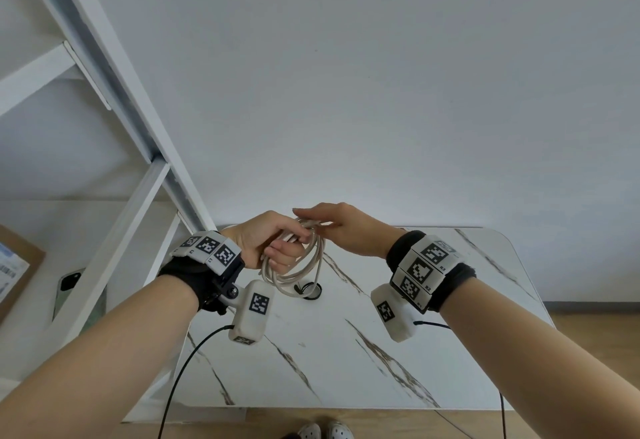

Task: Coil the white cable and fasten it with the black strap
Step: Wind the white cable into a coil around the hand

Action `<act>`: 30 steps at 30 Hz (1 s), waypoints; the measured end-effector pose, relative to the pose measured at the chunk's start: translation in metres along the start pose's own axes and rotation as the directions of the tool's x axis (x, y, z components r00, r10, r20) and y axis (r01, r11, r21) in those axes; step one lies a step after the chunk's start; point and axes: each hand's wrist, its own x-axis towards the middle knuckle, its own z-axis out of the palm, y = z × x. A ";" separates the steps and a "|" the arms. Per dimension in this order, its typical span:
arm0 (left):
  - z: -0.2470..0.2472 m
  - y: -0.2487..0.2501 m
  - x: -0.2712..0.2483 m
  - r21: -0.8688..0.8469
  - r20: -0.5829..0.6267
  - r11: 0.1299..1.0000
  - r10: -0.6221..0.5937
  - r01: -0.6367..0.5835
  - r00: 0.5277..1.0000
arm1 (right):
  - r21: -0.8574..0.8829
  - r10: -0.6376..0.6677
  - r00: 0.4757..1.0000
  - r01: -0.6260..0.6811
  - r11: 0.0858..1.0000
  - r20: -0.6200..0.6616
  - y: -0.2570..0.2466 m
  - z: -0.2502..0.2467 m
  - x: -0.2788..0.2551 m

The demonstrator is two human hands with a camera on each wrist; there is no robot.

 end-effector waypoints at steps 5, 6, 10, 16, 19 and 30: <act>-0.002 0.000 0.000 -0.025 -0.059 1.000 -0.019 0.018 0.998 | -0.283 -0.069 0.997 0.078 0.956 0.042 -0.004 0.004 0.007; -0.001 0.000 -0.001 -0.023 -0.067 1.000 -0.015 0.014 0.998 | -0.300 -0.085 0.996 0.090 0.950 0.032 -0.005 0.004 0.008; 0.001 0.001 -0.004 0.027 -0.122 1.000 -0.004 0.007 0.993 | -0.350 -0.063 0.997 0.076 0.934 0.048 -0.009 0.006 0.013; -0.008 -0.002 -0.005 0.203 -0.250 0.976 0.124 -0.073 0.960 | -0.414 -0.018 0.998 0.041 0.909 0.060 -0.002 0.003 0.017; -0.013 -0.005 -0.005 0.245 -0.307 0.963 0.186 -0.111 0.933 | -0.439 0.017 0.999 0.001 0.899 0.035 0.004 0.004 0.017; -0.022 -0.028 0.013 0.131 -0.387 0.958 0.287 -0.255 0.876 | -0.282 0.108 0.992 -0.121 0.952 -0.060 0.023 0.023 0.030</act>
